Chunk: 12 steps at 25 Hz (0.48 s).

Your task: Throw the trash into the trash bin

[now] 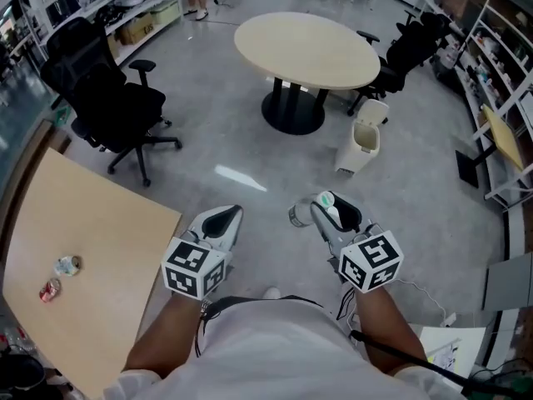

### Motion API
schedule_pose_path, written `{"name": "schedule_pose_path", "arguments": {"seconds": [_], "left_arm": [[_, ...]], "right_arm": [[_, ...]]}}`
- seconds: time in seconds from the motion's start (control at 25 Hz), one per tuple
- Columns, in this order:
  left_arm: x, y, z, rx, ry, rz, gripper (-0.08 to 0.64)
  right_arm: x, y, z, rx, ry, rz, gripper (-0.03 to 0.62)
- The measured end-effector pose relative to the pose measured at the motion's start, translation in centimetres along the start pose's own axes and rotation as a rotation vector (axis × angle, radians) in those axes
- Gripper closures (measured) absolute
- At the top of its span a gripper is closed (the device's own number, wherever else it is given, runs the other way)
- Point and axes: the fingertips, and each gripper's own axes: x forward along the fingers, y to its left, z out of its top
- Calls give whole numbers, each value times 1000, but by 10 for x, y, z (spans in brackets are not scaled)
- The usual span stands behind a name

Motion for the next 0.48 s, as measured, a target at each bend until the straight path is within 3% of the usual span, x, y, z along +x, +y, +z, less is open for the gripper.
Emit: {"name": "schedule_pose_path", "arguments": {"seconds": [0.48], "left_arm": [[79, -101, 3, 68, 92, -228, 552]], "right_arm": [[-99, -83, -35, 122, -43, -228, 439]]}}
